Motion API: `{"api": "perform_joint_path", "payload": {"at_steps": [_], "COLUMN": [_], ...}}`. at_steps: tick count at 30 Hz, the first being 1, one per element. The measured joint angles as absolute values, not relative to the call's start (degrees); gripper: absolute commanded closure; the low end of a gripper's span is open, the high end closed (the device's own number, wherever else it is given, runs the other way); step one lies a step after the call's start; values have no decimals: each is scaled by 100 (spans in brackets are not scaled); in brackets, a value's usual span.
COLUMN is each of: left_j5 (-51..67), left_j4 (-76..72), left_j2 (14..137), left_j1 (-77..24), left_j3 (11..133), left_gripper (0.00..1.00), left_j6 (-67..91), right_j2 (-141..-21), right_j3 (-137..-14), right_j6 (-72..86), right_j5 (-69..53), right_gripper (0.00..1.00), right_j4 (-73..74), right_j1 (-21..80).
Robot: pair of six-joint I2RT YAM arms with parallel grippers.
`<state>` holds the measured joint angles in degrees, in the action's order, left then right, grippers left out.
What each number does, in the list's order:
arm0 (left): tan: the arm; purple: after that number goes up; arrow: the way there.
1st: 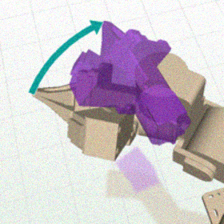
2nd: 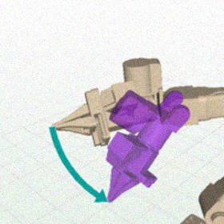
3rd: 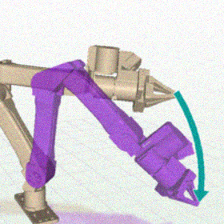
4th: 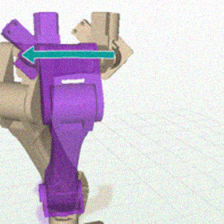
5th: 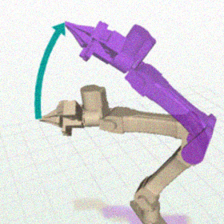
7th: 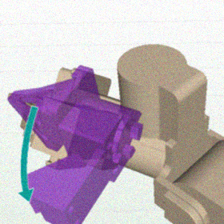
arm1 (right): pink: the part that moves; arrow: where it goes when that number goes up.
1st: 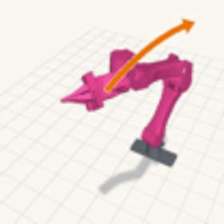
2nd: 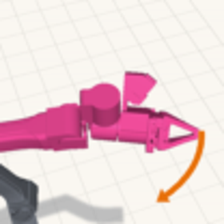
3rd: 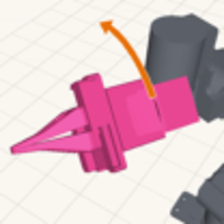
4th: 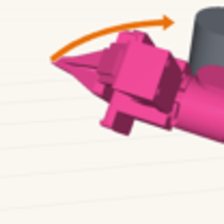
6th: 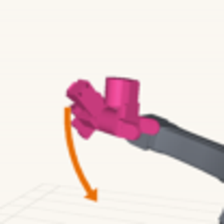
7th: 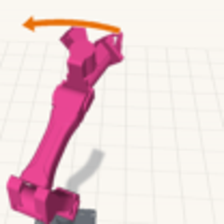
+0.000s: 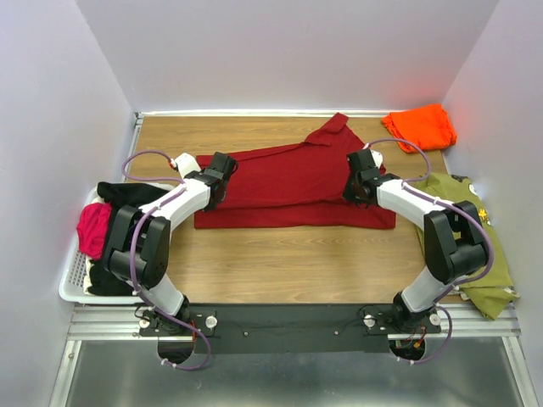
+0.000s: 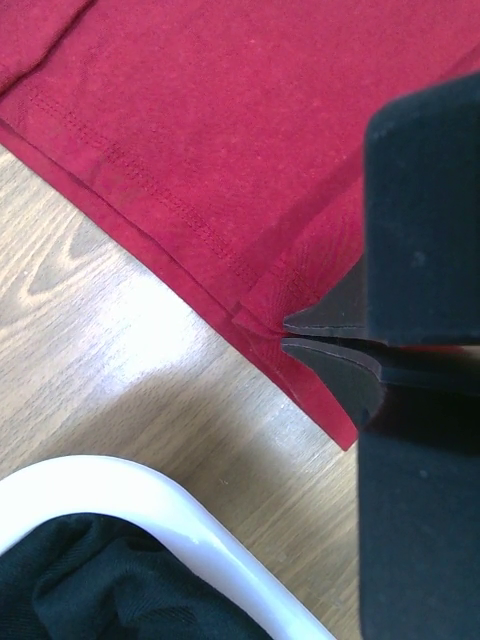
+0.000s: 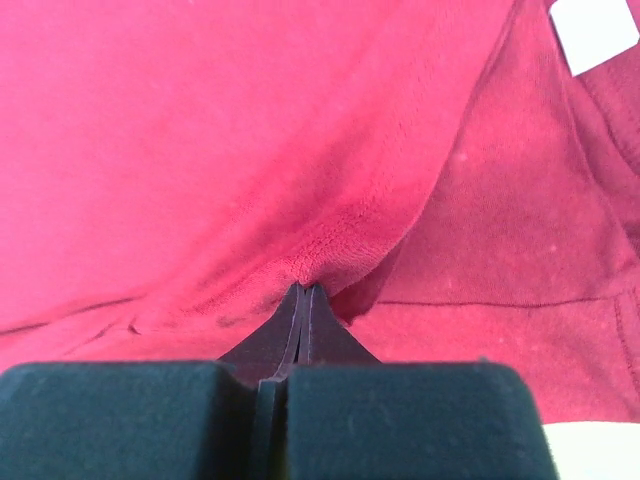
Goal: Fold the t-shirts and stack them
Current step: Fold the flattened tshirt in 1/3 of the way
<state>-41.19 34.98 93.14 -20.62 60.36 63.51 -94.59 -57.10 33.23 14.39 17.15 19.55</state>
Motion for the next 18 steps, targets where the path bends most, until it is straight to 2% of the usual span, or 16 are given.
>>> {"api": "perform_joint_path", "payload": {"at_steps": [6, 18], "left_j5": [-4139, -4147], "left_j4": [3428, 2969], "left_j2": [9330, 9181], "left_j1": [-2062, -2032], "left_j3": [6005, 5621], "left_gripper": [73, 71], "left_j6": [6285, 5931], "right_j2": [-9450, -9450], "right_j3": [-5793, -5793], "right_j6": [3297, 3297], "right_j5": [1466, 1505], "right_gripper": [99, 99], "right_j4": [1732, 1769], "right_j1": [1973, 2029]}}
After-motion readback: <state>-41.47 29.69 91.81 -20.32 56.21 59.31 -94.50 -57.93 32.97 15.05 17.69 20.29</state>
